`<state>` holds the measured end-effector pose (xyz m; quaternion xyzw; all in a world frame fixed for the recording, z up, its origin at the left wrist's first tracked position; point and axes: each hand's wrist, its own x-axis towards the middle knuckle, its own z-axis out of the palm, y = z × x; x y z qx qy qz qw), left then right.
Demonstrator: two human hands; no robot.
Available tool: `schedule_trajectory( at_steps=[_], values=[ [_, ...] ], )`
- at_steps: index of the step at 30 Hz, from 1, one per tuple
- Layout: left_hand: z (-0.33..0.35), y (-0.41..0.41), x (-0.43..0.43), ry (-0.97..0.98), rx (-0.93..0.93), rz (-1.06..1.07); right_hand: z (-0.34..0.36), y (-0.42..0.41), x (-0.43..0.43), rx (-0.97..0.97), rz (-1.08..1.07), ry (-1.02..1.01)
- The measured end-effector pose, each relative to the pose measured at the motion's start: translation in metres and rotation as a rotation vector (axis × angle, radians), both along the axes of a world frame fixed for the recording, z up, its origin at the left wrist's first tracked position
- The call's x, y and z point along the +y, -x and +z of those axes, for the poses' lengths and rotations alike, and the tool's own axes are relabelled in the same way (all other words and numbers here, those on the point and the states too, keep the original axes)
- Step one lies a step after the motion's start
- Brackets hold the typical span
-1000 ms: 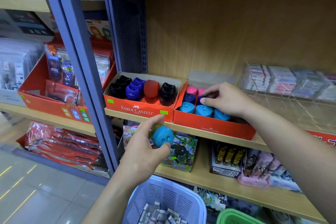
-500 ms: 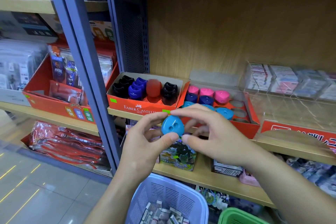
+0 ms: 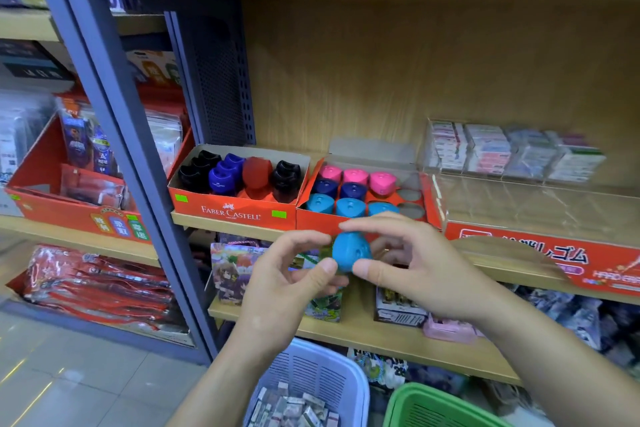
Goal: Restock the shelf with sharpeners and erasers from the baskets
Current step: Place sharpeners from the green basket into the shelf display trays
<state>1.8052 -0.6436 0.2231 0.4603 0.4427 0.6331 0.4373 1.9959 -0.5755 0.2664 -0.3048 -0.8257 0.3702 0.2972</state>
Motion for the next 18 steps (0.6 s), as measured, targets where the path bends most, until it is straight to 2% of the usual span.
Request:
schedule_trajectory(
  at_steps=[4,6,10,14,18],
  values=[
    [0.005,-0.026,-0.003,-0.002,-0.008,-0.005,0.007,-0.02,-0.002,0.025,0.011,0.026],
    [0.008,-0.034,-0.003,-0.013,0.065,0.003,0.019,-0.035,0.002,0.018,0.013,0.022],
    [0.009,-0.035,0.008,-0.077,0.422,0.119,0.05,-0.064,0.031,-0.023,-0.19,-0.128],
    [0.014,-0.036,0.033,-0.229,0.823,0.242,0.058,-0.063,0.065,-0.281,-0.278,-0.259],
    [0.015,-0.032,0.057,-0.26,0.939,0.31,0.052,-0.056,0.083,-0.428,-0.239,-0.213]
  ],
)
